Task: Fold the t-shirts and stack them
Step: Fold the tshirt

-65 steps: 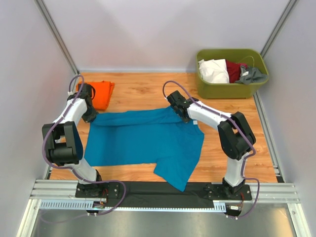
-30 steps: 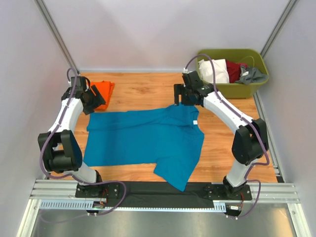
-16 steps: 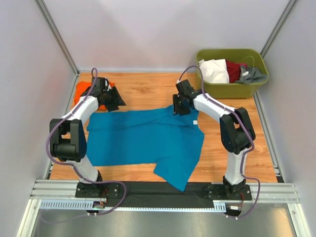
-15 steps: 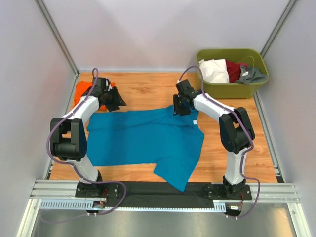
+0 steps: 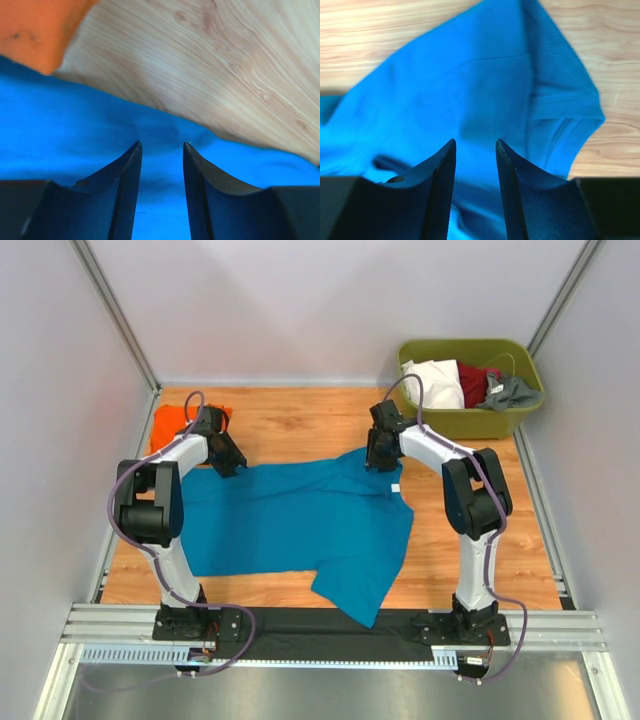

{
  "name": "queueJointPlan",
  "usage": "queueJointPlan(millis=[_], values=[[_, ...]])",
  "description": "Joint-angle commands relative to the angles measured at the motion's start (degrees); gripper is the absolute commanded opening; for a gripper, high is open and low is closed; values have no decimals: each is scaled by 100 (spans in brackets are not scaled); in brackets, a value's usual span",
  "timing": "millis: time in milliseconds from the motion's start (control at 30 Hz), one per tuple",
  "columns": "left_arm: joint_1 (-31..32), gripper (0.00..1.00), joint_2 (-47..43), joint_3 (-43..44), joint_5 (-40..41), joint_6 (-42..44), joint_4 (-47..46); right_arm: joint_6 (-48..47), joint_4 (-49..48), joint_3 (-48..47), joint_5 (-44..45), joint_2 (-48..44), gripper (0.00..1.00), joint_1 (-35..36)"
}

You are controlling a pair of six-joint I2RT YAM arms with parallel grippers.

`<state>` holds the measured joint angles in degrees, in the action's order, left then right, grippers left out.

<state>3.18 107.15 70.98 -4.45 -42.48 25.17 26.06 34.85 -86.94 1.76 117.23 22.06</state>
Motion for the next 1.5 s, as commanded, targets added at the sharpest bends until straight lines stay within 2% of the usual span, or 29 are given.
queueJointPlan(millis=[0, 333, 600, 800, 967, 1067, 1200, 1267, 1367, 1467], values=[[-37, 45, 59, 74, 436, -322, 49, 127, -84, 62, 105, 81, 39, -114], [-54, 45, 192, 100, 936, -366, 304, 153, 13, 1090, 562, -306, 37, -255], [-54, 45, 148, 127, 946, -366, 278, 215, -66, 1907, 554, -745, 34, -484], [-54, 45, -1, 451, 788, 11, 155, -4, -180, 1558, 281, -982, 39, -475], [-37, 48, -509, 689, 691, 529, 313, -373, 284, 435, 150, -1167, 48, -466], [24, 49, -870, 637, 718, 740, 410, -497, 478, 82, -88, -1246, 49, -431], [410, 49, -1188, 487, 183, 1048, 121, -786, 277, 263, -1420, -1334, 54, -282], [691, 50, -1240, 469, -117, 1145, -29, -726, 50, 457, -1669, -1282, 55, -159], [938, 52, -1241, 417, -153, 1145, -65, -480, -57, 713, -1854, -1124, 56, 8], [965, 54, -1293, 215, -381, 1075, -161, -313, -363, 915, -2083, -1071, 64, 114]])
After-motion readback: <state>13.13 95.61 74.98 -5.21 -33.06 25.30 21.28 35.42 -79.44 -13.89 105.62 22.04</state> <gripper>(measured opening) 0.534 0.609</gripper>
